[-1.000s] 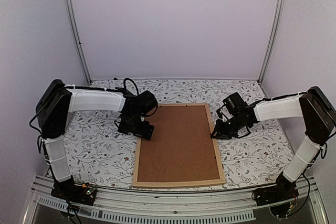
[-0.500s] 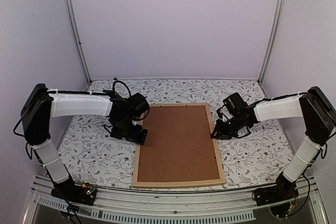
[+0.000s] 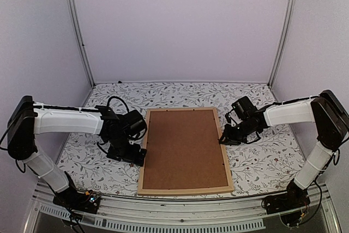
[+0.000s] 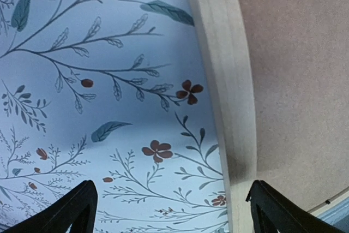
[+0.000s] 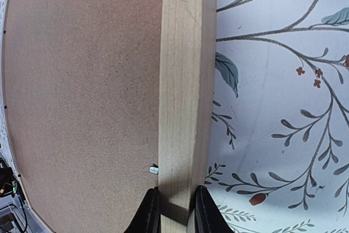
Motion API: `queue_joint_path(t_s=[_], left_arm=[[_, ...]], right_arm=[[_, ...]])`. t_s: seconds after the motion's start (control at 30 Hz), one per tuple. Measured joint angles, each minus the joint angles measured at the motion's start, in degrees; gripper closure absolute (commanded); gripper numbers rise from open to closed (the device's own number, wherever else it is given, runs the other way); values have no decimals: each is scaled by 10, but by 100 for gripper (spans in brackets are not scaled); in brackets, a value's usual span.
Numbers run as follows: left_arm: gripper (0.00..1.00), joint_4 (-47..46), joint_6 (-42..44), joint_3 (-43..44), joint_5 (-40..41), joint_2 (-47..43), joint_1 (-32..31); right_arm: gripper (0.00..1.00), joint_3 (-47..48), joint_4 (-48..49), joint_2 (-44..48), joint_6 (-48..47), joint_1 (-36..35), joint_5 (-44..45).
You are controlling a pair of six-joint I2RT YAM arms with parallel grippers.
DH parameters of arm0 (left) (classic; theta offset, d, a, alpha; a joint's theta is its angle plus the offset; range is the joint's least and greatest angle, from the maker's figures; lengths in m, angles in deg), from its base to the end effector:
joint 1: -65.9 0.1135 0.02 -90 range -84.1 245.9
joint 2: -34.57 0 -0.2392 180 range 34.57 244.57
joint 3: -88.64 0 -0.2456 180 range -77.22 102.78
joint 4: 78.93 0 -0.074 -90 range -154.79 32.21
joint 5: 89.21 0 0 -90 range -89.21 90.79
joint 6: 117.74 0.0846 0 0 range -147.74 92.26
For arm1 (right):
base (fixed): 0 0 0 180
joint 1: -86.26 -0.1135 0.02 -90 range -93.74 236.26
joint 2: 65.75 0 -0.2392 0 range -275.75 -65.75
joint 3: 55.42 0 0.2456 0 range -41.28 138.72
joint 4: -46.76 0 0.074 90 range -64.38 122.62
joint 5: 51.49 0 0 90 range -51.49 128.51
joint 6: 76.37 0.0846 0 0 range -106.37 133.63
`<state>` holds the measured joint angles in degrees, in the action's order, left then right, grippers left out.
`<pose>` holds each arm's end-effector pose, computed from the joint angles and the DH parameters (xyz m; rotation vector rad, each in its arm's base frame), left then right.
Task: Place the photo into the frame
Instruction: Press the fastener onto the backboard.
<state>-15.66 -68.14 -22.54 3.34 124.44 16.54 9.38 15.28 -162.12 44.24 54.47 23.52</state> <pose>0.1750 -0.1981 0.1067 0.2341 3.0304 -0.0585 0.2659 0.1905 0.0838 -0.1170 2.7973 0.6623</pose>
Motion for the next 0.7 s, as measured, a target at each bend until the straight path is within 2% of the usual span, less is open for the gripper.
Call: queue_joint_path(t_s=[0.27, 0.7], left_arm=[[0, -4, -27, -3, -10, 3, -36], [0, 3, -54, -5, 7, -7, -39]], right_arm=[[91, 0, 0, 0, 0, 0, 0], [91, 0, 0, 0, 0, 0, 0]])
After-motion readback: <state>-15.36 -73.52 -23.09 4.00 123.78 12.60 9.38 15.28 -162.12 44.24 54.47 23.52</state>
